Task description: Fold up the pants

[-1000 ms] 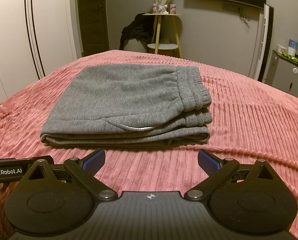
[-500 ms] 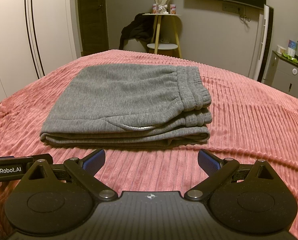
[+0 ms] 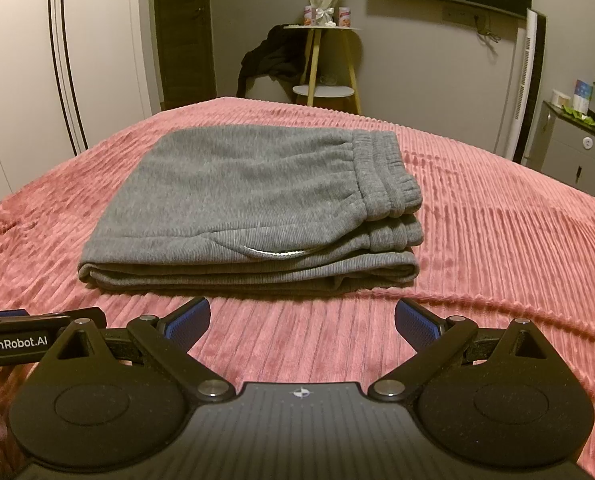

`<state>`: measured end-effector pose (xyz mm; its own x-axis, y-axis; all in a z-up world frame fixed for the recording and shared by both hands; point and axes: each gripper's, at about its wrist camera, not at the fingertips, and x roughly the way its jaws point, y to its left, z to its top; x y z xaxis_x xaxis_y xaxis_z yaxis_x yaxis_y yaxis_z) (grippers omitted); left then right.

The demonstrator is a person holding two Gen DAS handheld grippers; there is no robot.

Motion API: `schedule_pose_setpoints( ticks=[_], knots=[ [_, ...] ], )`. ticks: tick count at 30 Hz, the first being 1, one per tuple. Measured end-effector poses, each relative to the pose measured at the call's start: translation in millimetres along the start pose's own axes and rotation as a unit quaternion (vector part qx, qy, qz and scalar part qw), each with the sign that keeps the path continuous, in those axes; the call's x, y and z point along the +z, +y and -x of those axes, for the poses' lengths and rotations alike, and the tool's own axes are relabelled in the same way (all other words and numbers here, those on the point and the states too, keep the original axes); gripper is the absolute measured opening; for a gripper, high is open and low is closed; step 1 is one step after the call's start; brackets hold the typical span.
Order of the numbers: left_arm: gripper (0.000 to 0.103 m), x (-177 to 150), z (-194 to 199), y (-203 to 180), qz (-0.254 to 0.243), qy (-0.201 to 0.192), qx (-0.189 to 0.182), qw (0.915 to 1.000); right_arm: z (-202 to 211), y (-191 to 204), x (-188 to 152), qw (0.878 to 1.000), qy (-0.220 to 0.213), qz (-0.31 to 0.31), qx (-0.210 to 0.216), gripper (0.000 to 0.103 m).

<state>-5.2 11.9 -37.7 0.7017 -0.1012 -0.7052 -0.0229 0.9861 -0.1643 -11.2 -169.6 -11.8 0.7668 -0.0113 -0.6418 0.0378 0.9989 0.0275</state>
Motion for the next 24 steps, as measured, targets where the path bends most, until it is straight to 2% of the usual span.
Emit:
schedule_pose_setpoints(
  ticks=[8,18,24],
  knots=[
    [0.103,-1,4,1,0.0,-0.014,-0.016,0.9998,0,1,0,1.0,0.0,0.0,-0.003,0.099],
    [0.103,-1,3,-3,-0.01,-0.01,-0.01,0.9998,0,2,0,1.0,0.002,0.002,-0.007,0.099],
    [0.103,-3,5,-12,-0.04,-0.018,-0.007,0.999,0,2,0,1.0,0.002,-0.002,-0.008,0.099]
  ],
)
